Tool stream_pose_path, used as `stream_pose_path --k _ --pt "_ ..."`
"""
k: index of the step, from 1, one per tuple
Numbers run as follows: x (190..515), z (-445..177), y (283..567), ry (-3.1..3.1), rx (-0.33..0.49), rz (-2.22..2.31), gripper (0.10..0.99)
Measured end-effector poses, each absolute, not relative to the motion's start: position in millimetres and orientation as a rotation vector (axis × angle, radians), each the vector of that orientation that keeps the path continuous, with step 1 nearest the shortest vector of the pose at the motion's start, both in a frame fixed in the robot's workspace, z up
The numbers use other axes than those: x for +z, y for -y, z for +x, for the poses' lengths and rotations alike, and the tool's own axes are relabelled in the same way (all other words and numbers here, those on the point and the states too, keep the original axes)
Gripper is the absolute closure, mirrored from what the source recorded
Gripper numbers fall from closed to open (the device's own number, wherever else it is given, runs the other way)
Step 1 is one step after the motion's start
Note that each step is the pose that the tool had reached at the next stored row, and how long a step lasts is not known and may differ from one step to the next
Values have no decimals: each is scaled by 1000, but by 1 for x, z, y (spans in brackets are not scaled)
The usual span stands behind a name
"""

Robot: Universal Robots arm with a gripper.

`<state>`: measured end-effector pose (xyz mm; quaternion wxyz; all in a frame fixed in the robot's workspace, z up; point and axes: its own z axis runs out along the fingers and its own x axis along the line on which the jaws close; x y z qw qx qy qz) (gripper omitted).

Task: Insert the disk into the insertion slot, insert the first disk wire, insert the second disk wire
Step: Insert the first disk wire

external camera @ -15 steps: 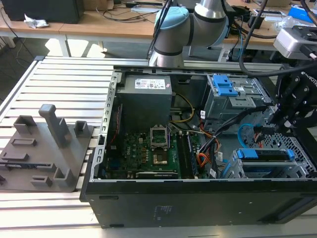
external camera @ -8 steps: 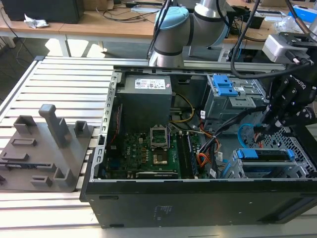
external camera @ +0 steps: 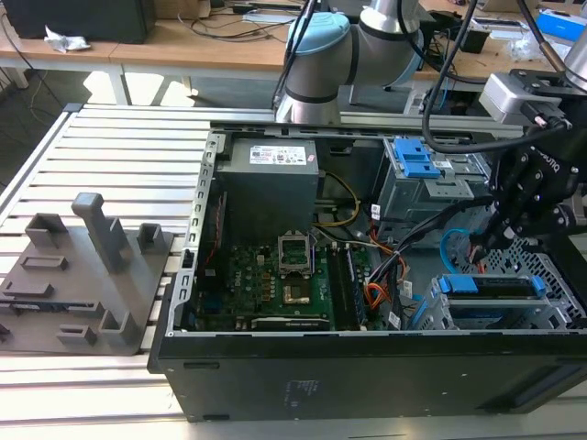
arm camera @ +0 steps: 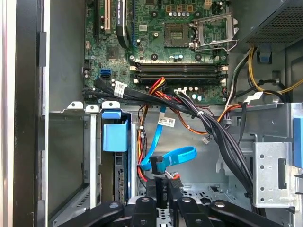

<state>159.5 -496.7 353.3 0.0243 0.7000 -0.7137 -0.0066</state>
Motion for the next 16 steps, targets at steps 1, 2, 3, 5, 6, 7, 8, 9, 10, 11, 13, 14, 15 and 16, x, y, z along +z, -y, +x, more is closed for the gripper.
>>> stream_pose_path --k 1,2,3,5,6,7,8,9,10,11,13,14,15,16 --pt "353 159 497 2208 -20 2166 910" --pt "353 159 497 2208 -20 2166 910" --pt "353 159 497 2208 -20 2166 910" --pt "353 159 497 2208 -20 2165 910" --pt "353 159 497 2208 -20 2165 910" --pt "353 159 497 2208 -19 2165 910" --pt "353 159 497 2208 -19 2165 910" --pt "353 159 497 2208 -19 2165 910" --pt "353 160 497 2208 -19 2165 910" --pt "353 163 497 2208 -19 2165 910" --pt "353 168 497 2207 -19 2165 910" --pt "353 168 499 2207 -19 2165 910" --pt "353 168 500 2207 -19 2165 910" --pt "353 168 502 2207 -19 2165 910"
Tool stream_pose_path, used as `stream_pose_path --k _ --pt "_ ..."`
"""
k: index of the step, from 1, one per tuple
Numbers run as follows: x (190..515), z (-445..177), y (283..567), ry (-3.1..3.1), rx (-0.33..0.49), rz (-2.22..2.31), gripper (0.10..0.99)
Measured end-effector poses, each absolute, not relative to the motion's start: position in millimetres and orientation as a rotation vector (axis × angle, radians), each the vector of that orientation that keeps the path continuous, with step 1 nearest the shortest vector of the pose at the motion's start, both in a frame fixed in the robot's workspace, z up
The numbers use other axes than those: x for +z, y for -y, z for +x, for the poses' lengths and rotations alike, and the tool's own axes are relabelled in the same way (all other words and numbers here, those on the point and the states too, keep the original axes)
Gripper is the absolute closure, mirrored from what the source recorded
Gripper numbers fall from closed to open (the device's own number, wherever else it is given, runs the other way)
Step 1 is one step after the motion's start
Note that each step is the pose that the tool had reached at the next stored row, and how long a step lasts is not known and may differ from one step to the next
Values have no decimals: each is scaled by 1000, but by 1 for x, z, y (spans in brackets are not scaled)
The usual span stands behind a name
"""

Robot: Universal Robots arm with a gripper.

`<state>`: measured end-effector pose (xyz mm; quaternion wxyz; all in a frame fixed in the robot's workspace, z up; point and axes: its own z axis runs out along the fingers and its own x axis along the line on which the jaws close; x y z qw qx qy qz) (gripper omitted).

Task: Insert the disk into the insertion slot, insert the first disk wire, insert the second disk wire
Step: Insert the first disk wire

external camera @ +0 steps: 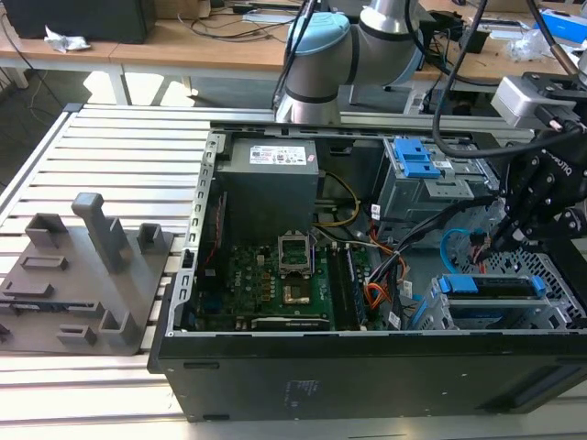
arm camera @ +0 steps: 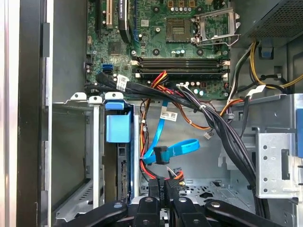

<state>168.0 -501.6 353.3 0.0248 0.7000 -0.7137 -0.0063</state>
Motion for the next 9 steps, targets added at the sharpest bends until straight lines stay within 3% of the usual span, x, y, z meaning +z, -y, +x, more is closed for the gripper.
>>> stream_pose_path --k 9 --pt "353 168 517 2207 -19 2165 910"
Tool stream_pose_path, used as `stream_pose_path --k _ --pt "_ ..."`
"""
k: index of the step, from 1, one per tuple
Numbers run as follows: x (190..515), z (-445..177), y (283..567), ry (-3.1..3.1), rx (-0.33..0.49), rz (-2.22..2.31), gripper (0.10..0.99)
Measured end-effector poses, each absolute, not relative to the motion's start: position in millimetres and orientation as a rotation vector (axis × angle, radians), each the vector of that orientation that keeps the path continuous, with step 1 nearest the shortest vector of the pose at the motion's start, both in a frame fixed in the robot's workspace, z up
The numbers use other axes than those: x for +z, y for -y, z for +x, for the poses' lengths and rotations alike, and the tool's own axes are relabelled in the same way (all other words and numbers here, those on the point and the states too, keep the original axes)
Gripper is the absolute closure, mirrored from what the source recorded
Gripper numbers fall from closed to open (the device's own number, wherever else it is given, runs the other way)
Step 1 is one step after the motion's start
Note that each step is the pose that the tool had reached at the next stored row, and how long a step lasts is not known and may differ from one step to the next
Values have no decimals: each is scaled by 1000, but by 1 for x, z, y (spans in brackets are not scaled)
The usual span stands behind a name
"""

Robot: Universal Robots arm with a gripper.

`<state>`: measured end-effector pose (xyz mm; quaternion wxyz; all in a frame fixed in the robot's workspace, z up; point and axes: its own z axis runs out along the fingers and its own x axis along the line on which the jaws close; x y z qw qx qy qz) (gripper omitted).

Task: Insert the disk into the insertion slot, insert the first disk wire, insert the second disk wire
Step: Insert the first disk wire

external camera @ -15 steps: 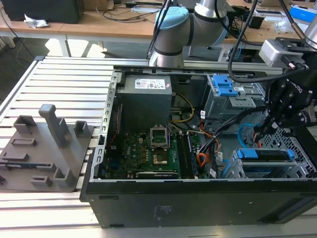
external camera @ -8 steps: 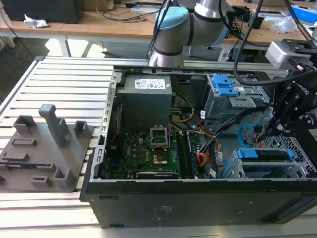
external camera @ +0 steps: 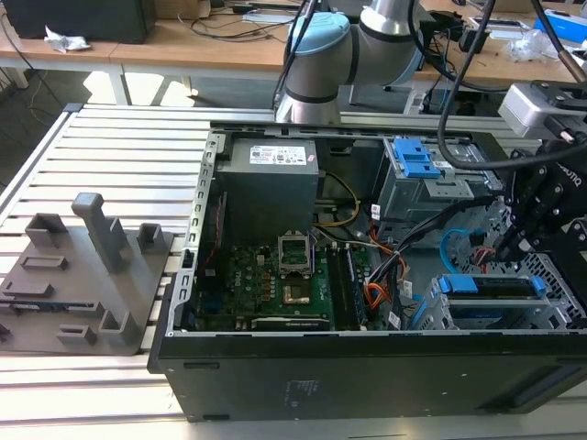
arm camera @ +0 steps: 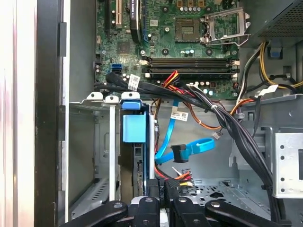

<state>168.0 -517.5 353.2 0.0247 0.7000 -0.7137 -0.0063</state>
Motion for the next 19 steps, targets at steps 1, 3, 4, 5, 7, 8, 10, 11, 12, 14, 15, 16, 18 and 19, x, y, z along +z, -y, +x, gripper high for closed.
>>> stream_pose_path --k 1,3,4,5,7,8,10,11,12,14,15,16,18,19 --pt "353 168 520 2208 -19 2165 910" --pt "353 168 526 2207 -19 2165 910" --pt "353 168 527 2207 -19 2165 910" --pt "353 168 529 2207 -19 2165 910" --pt "353 168 531 2207 -19 2165 910" --pt "353 168 532 2207 -19 2165 910" --pt "353 168 534 2207 -19 2165 910" --pt "353 168 534 2207 -19 2165 910" --pt "352 168 534 2208 -20 2165 910" --pt "351 168 534 2207 -19 2165 910" --pt "351 168 534 2207 -19 2165 910" --pt "350 168 534 2207 -20 2165 910" --pt "349 168 534 2207 -20 2165 910" --pt "348 168 534 2207 -20 2165 910"
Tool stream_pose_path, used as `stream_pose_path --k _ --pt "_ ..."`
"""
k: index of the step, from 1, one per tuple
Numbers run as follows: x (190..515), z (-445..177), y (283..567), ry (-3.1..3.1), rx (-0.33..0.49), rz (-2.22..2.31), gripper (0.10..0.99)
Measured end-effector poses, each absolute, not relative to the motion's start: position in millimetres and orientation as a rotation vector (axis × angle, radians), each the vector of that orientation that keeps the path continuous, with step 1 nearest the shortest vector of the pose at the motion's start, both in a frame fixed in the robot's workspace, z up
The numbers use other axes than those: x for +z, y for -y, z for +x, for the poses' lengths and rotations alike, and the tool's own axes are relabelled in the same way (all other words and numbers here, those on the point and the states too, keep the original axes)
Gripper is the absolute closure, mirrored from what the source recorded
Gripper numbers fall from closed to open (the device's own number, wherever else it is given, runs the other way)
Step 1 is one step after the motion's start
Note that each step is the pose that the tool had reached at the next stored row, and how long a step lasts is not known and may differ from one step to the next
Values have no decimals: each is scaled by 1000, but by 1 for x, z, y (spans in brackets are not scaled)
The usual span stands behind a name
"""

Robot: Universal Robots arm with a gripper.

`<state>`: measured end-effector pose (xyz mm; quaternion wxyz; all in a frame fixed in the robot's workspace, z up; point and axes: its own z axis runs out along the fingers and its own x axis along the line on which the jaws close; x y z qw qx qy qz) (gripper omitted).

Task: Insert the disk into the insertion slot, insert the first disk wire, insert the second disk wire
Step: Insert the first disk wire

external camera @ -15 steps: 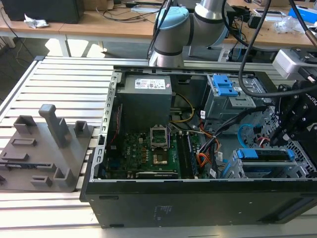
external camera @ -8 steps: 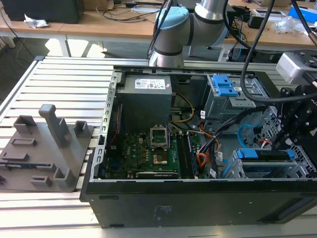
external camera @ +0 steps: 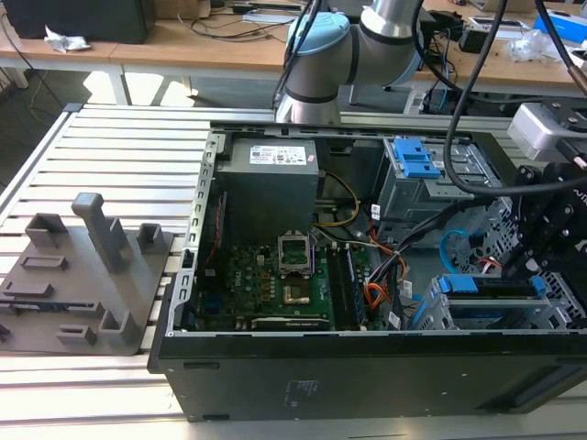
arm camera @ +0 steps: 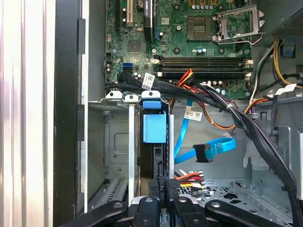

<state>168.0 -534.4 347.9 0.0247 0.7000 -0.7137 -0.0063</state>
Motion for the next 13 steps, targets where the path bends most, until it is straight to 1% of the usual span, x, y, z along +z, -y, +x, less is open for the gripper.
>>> stream_pose_path --k 13 --pt "342 169 534 2212 -30 2170 910"
